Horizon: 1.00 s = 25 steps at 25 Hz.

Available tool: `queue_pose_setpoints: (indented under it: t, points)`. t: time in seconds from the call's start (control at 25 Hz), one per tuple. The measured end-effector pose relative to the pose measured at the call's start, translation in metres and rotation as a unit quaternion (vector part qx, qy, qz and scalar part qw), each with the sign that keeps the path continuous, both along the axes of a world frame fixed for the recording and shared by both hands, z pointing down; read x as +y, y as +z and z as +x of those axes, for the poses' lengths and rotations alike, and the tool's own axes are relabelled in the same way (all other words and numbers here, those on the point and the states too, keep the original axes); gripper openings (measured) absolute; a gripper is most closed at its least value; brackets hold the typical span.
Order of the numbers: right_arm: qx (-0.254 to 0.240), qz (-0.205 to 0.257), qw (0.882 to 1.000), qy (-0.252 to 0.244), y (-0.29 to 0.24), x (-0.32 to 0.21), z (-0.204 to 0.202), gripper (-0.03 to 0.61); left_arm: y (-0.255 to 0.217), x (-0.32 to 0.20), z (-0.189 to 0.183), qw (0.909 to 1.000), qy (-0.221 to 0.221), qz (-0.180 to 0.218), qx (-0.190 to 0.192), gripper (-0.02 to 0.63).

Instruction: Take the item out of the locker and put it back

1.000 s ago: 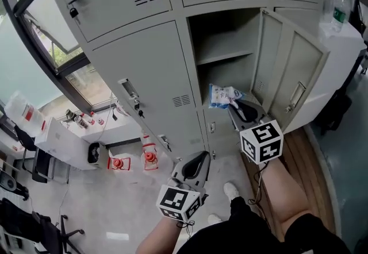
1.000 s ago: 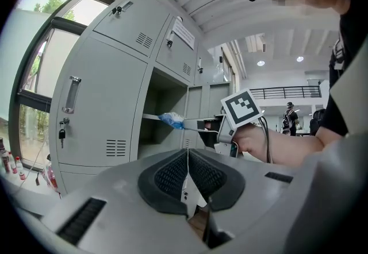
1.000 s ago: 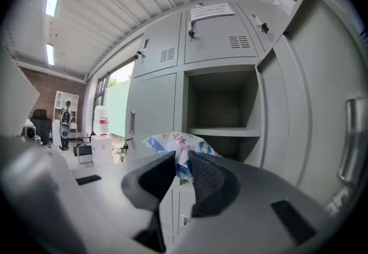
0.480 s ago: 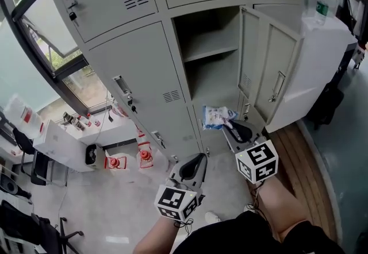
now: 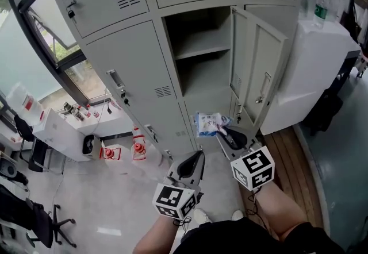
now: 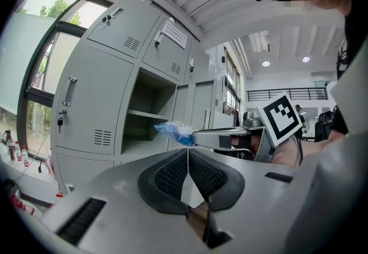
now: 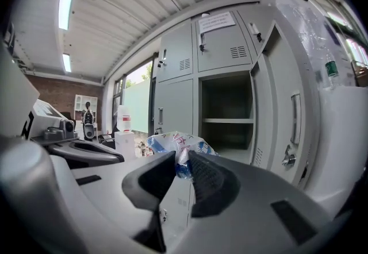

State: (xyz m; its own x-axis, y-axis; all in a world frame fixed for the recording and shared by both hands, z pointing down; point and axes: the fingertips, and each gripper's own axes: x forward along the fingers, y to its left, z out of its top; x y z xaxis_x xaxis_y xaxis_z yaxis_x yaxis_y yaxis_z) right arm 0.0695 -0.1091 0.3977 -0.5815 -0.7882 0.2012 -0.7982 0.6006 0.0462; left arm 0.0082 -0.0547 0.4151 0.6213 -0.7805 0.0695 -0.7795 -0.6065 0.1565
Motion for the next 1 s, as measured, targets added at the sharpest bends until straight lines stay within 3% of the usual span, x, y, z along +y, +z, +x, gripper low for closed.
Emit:
queue_pose_setpoints:
  t: [0.52,1.0]
  points:
    - [0.001,0.002,0.999,-0.051,-0.001,0.018,0.023,0.124,0.0,0.019,0.03,0.9987,-0.05,0.002,0.005,0.019]
    - [0.001,0.001,0.999,-0.047,-0.001,0.011,0.01,0.124,-0.005,0.014,0.022,0.9992,-0.039,0.009,0.004,0.018]
